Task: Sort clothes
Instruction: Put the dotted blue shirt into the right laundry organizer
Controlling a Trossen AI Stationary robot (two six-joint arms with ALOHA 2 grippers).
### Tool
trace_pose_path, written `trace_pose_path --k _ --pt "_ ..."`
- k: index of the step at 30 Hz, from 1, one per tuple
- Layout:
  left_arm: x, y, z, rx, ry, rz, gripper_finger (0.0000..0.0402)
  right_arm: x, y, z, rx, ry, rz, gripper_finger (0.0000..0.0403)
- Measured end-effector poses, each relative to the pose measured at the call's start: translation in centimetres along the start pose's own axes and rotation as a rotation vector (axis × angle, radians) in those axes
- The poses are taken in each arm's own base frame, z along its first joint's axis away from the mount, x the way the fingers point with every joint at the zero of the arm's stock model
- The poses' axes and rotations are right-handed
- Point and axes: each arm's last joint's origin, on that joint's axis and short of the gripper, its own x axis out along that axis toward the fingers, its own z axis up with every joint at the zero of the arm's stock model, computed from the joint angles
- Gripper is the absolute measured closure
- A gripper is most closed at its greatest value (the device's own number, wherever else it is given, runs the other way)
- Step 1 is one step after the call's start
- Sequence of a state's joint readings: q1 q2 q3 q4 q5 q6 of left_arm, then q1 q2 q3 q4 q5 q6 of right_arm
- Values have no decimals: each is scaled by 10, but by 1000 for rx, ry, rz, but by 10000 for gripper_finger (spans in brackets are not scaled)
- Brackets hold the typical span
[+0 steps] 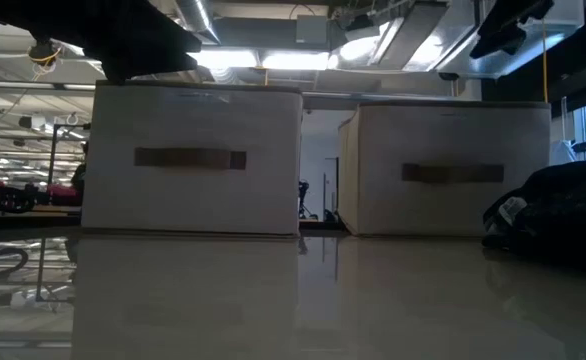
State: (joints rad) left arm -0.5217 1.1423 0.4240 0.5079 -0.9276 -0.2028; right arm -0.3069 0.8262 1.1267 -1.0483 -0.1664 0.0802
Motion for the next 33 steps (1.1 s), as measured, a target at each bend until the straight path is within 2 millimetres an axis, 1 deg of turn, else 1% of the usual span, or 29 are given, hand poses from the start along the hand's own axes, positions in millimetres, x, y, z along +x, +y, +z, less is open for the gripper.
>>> trace_pose_path --k 5,10,19,22,26,33 --pt "0 0 0 0 0 0 222 11 24 -1 -12 67 84 182" --pt "0 0 0 1 1 0 222 25 51 -5 -42 138 106 182" --pt "0 0 0 2 1 0 222 55 106 -22 -133 295 117 182" --pt "0 0 0 1 1 0 222 67 123 -33 -171 341 98 182" --pt "0 0 0 -2 2 0 222 85 141 -56 -204 442 68 182" --pt "0 0 -1 -4 3 1 222 104 154 -92 -203 593 19 182"
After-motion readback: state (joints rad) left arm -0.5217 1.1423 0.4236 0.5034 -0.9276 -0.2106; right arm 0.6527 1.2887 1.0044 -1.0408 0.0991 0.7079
